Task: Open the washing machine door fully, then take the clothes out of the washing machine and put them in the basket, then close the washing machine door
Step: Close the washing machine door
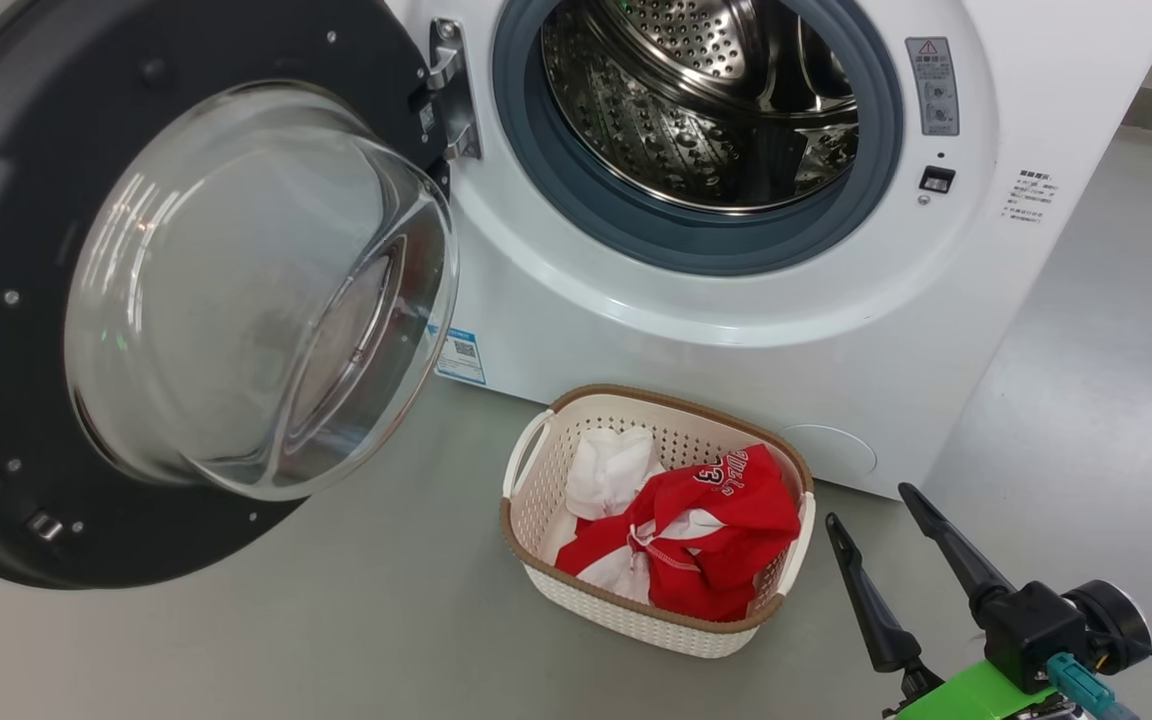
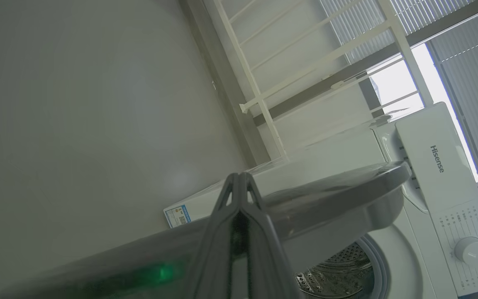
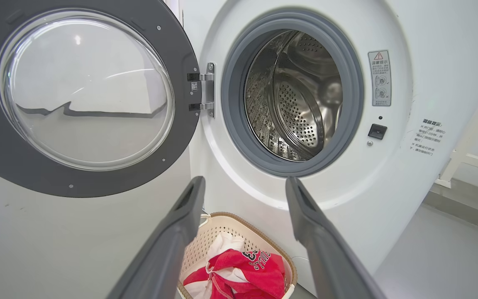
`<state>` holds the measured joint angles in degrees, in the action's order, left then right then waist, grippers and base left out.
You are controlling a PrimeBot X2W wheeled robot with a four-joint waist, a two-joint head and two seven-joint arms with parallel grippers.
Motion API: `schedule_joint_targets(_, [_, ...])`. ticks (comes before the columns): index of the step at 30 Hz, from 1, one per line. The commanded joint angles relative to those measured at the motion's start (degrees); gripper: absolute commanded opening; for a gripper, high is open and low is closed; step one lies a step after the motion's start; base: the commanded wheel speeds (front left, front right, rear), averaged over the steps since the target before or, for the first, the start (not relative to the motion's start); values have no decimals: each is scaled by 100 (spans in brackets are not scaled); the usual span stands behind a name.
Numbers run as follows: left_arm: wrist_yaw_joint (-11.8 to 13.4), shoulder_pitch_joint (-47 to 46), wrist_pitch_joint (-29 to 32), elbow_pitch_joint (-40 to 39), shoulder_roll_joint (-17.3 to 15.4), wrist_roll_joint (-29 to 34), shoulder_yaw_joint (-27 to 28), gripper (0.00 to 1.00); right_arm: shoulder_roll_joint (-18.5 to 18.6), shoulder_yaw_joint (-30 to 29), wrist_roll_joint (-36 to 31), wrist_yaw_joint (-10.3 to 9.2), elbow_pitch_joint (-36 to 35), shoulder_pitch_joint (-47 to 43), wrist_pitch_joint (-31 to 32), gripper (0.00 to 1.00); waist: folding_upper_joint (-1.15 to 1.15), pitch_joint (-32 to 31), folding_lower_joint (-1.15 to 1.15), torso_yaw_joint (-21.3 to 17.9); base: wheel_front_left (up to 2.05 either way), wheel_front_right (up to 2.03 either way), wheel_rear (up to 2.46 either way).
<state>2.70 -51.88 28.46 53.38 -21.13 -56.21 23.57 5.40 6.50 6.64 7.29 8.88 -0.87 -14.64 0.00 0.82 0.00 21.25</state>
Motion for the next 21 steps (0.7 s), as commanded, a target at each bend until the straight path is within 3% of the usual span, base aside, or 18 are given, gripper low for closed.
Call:
schedule_joint_targets(1, [-114,85,213,-118,-187,-133,4,0,70,163,40,20,-127,259,-36,100,0,12,0,10,0,0,0])
schedule_joint_targets(14, [-360,422,652,-616,226,-694,271,0,61,185,95,20,-135,271,-36,100,0,89,0,0,0,0,0])
schedule_joint_targets(21, [-269,781,891,-1262,509,-868,317,0,22,146,127,20,-86,267,-36,100,0,93,0,-6,0,0,0])
